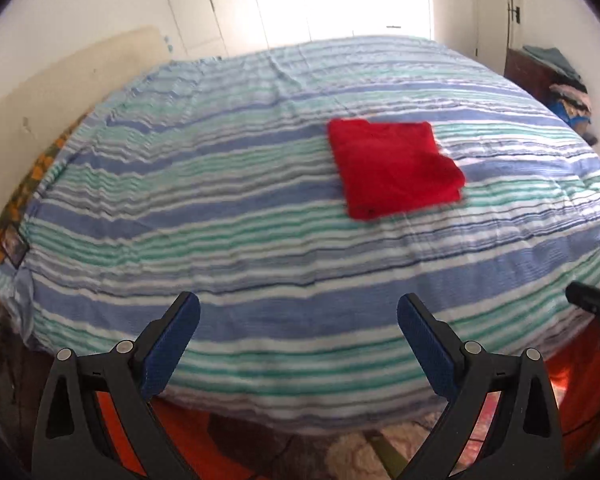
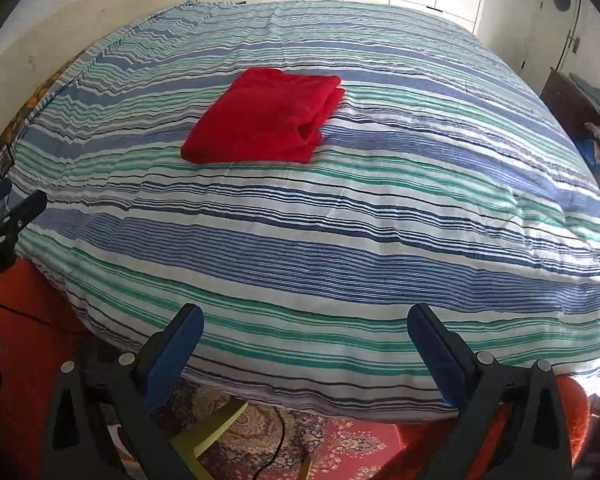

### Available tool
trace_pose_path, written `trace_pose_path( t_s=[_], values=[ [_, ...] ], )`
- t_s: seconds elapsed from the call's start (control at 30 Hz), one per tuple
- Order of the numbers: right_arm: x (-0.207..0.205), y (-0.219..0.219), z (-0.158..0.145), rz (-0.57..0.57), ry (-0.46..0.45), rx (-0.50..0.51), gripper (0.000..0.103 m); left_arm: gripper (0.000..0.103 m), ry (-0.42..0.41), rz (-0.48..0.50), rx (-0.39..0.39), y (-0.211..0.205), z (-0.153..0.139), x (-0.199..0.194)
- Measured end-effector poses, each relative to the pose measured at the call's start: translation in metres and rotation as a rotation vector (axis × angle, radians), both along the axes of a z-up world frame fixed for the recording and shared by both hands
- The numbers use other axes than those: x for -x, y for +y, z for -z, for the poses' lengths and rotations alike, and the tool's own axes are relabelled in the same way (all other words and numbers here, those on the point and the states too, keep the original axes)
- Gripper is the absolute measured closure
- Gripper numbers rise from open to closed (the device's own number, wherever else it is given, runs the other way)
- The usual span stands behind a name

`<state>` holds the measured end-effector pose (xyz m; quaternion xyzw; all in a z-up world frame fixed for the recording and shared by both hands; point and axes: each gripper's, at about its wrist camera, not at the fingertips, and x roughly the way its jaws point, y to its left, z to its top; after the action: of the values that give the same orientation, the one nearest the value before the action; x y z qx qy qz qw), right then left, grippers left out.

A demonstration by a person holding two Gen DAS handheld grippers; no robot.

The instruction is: Fold small clothes

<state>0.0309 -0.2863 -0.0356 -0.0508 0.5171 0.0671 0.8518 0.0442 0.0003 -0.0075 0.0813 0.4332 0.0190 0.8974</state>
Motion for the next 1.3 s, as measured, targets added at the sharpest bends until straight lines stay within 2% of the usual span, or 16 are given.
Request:
trace_pose_path(
  t_s=[0.07, 0.27, 0.33, 0.5, 0.73, 1.3],
  values=[
    [0.004, 0.007, -0.014, -0.010, -0.023, 0.011, 0.002, 0.003, 0.009, -0.026, 0.023, 0.004, -0.002, 0.006],
    [0.017, 0.027, -0.051, -0.054, -0.051, 0.017, 0.002, 0.001, 0.068, -0.011, 0.066, 0.008, -0.010, 0.016],
    [0.025, 0.033, -0.056, -0.066, -0.054, 0.034, 0.002, 0.001, 0.107, 0.005, 0.085, 0.006, -0.013, 0.018],
    [0.037, 0.035, -0.060, -0.057, -0.034, 0.044, 0.002, 0.001, 0.162, 0.002, 0.067, 0.001, -0.020, 0.021],
    [0.040, 0.033, -0.069, -0.035, -0.062, 0.045, 0.002, 0.001, 0.126, -0.023, 0.032, 0.000, -0.031, 0.024],
    [0.039, 0.035, -0.073, -0.039, -0.062, 0.063, 0.002, 0.001, 0.147, -0.017, 0.012, -0.003, -0.027, 0.021]
  ],
)
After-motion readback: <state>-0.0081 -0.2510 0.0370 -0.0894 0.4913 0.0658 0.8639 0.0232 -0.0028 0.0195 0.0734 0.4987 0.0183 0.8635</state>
